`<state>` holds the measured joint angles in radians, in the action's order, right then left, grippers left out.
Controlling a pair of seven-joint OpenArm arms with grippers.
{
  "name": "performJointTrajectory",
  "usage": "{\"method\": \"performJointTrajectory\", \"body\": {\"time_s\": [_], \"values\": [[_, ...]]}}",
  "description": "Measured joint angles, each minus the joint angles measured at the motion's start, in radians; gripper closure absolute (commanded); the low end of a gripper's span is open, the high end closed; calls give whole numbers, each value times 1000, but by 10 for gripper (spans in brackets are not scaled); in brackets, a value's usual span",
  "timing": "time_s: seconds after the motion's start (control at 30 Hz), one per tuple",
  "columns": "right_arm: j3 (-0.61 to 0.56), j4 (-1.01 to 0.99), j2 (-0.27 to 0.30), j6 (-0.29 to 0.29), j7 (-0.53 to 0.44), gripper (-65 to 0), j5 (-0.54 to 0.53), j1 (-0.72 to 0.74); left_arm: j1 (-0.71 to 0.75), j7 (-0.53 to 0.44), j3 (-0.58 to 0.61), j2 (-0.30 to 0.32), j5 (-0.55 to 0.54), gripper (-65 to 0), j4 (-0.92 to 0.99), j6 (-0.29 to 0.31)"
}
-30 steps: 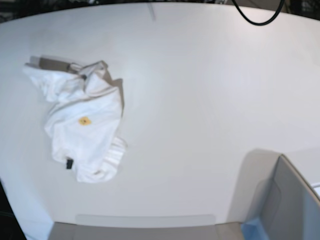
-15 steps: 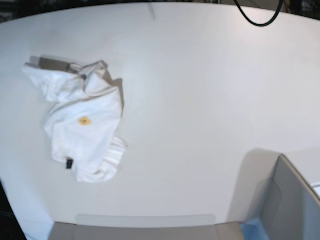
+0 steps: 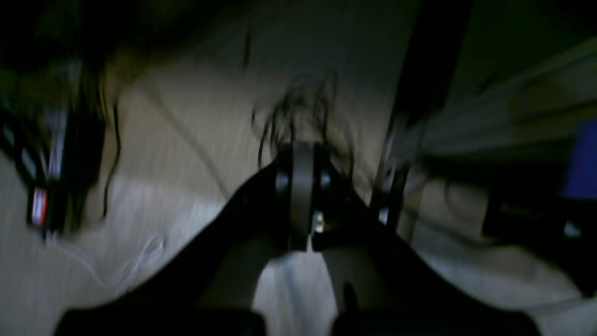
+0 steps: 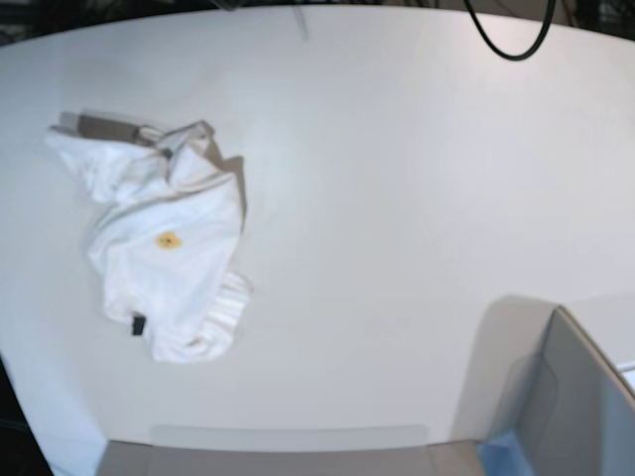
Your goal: Layout the t-shirt on the table in an organized manner, then fold the t-shirt properly
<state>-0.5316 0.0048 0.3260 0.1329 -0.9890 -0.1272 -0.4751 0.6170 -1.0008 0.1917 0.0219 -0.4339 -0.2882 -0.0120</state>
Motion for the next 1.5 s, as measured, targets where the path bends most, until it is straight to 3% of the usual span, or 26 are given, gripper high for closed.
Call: {"method": "performJointTrajectory", "body": {"time_s": [0.1,0.23,0.37,0.47,0.67,0.8,1.0,1.33,1.43,1.5], "values": [[0,1,26,4,-145,0,-8,-25,34,-134,0,-12,0,0,-2,1],[0,16,32,5,-137,0,0,-49,75,-315,3,-19,4,0,-8,0],[0,56,37,6,-137,0,-6,-51,105,-303,3,-17,0,0,-45,0],[0,203,65,10,-139,0,-6,-105,137,-305,3,-17,43,0,-111,0],[16,686,218,10,-144,0,-9,-368,332,-309,3,-16,147,0,-452,-3],[107,916,268,13,-145,0,-121,-486,457,-307,-3,-16,206,0,-674,-1],[237,1130,328,14,-134,0,-150,-627,550,-303,-3,-16,251,0,-875,-2],[444,1338,335,10,-129,0,-146,-745,577,-302,-4,-14,251,0,-1061,-2],[488,1412,335,10,-74,0,-146,-771,584,-271,-4,-14,250,0,-1136,-3],[519,1476,335,7,1,0,-146,-792,595,-192,-4,-14,251,0,-1210,-2]]}}
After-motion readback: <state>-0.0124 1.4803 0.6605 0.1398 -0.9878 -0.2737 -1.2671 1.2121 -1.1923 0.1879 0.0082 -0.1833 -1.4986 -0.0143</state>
